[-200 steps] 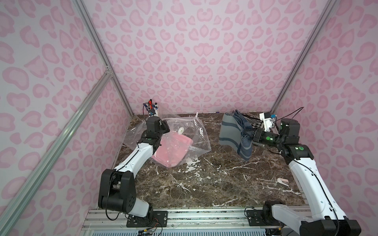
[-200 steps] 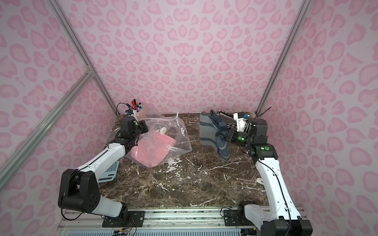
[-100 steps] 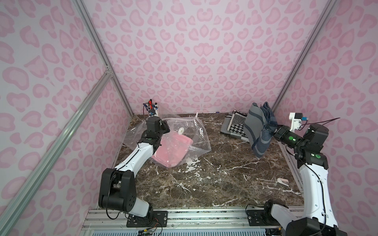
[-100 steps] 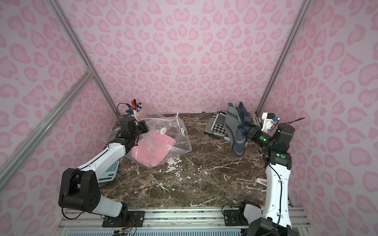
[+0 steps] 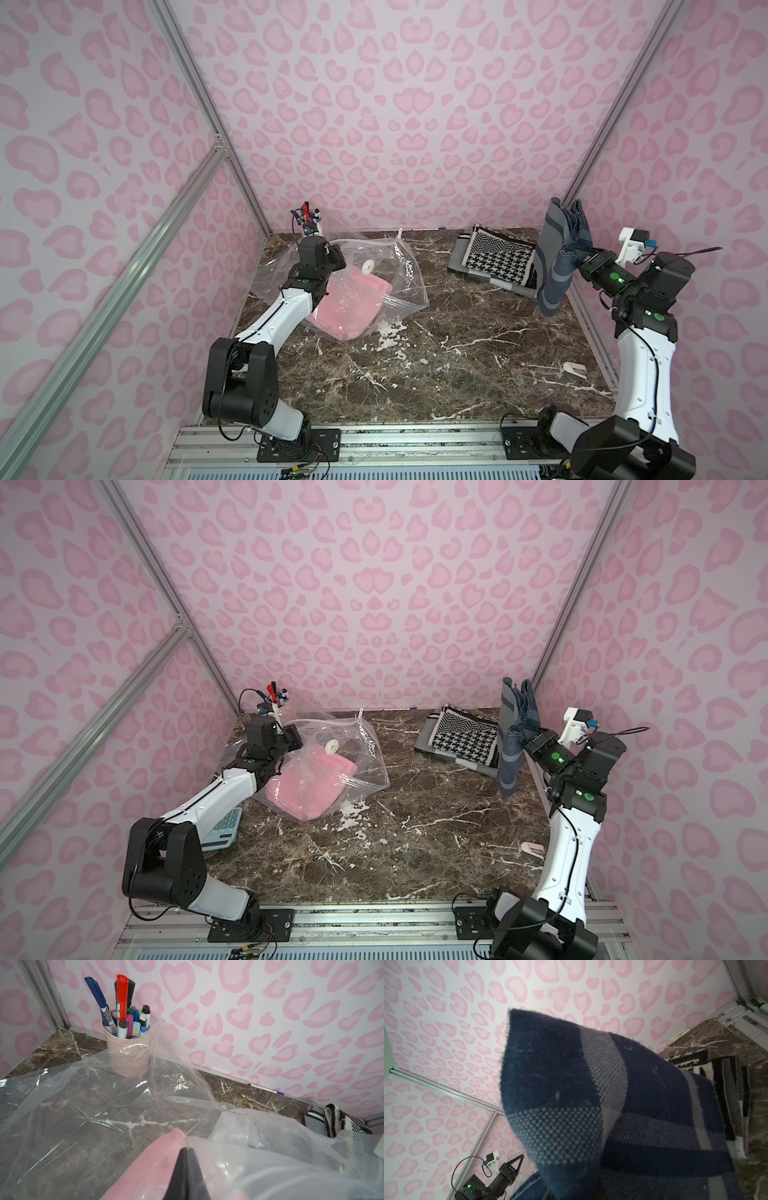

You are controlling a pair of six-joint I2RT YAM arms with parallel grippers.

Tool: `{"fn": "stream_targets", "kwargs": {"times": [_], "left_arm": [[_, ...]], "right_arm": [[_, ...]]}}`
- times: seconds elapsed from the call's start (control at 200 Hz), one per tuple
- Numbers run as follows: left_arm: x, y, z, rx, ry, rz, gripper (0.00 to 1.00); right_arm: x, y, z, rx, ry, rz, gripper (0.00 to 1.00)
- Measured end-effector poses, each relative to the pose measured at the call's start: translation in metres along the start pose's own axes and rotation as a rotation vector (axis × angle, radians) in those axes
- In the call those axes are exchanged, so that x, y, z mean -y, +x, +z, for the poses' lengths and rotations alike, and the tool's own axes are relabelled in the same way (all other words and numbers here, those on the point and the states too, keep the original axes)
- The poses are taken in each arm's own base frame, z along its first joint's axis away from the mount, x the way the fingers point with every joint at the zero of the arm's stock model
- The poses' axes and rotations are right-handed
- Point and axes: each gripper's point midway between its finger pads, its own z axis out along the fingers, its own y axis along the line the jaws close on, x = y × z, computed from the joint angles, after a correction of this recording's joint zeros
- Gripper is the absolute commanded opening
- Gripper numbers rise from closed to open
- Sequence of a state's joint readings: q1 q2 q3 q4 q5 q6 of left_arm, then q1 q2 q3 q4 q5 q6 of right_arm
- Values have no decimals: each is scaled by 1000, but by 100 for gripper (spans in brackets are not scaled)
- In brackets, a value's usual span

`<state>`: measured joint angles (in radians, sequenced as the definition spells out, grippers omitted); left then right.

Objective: Take the blanket out of the vacuum bag
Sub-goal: Place the blanket at the corner of the board.

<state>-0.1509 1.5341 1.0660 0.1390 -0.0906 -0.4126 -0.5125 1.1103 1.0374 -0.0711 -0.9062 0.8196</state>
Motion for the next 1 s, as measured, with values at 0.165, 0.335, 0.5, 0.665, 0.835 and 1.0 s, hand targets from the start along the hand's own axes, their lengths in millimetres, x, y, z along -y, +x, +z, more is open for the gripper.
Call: {"fn": "stream_targets", "kwargs": {"times": [0.165, 0.335, 0.5, 0.665, 0.835, 1.0], "left_arm": [[6, -2, 5, -7, 19, 1, 4], [11, -4, 12, -13, 31, 2, 4], [15, -3, 16, -24, 44, 4, 4], [19, 0, 17, -31, 51, 8, 4], [24, -1, 20, -36, 54, 20, 4], [25, -2, 21, -38, 52, 36, 4]], "right_arm": [[19, -9, 8, 17, 23, 22, 0], [37, -20, 22, 13, 51, 33, 0], [45, -32, 32, 16, 55, 8, 0], [55, -42, 41, 14, 68, -17, 0], [80, -49, 45, 15, 106, -12, 0], [103, -49, 45, 14, 138, 27, 0]]}}
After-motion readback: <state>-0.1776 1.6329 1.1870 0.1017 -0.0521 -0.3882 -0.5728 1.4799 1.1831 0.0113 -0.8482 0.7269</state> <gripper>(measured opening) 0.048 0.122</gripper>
